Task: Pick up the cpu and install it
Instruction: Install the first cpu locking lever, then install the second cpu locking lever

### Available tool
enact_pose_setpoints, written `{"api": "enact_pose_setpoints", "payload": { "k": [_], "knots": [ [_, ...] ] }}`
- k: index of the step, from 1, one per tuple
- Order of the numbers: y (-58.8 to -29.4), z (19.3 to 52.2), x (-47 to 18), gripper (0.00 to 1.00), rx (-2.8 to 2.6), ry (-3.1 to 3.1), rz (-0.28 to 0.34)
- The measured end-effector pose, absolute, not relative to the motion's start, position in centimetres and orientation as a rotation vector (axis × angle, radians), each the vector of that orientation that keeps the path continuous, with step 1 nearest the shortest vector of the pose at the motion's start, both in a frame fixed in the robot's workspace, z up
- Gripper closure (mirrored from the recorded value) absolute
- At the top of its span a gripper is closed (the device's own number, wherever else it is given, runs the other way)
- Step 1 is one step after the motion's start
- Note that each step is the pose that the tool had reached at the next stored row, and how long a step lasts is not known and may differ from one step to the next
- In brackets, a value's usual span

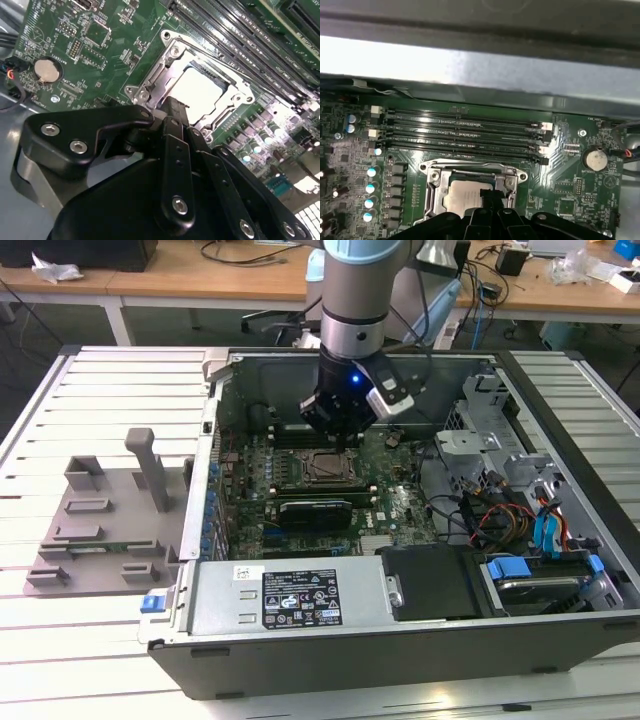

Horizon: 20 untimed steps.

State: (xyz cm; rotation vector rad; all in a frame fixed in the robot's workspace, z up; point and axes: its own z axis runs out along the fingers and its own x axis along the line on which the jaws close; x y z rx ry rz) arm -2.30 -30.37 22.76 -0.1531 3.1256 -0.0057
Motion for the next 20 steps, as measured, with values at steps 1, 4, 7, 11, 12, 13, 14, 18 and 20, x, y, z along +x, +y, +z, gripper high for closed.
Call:
{"api": "enact_pose_setpoints", "payload": {
  "k": [1, 4, 7, 11, 12, 13, 14, 18, 20],
  "knots": [
    [-30.4, 22.9, -2.3, 0.89, -0.153, 3.126, -0.007],
    [-30.4, 23.7, -2.3, 0.89, -0.153, 3.126, -0.012],
    [-30.4, 24.2, -2.3, 0.89, -0.153, 3.126, -0.014],
    [-30.4, 24.9, -2.3, 0.89, -0.153, 3.126, -0.016],
    [-30.4, 24.9, -2.3, 0.89, -0.153, 3.126, -0.016],
    [-30.4, 24.9, -2.3, 0.89, -0.153, 3.126, -0.016],
    [-30.4, 24.9, -2.3, 0.89, -0.153, 3.126, -0.016],
    [-30.4, 25.0, -2.3, 0.89, -0.153, 3.126, -0.016],
    [-30.4, 25.0, -2.3, 0.89, -0.153, 3.126, -0.016]
  ]
}}
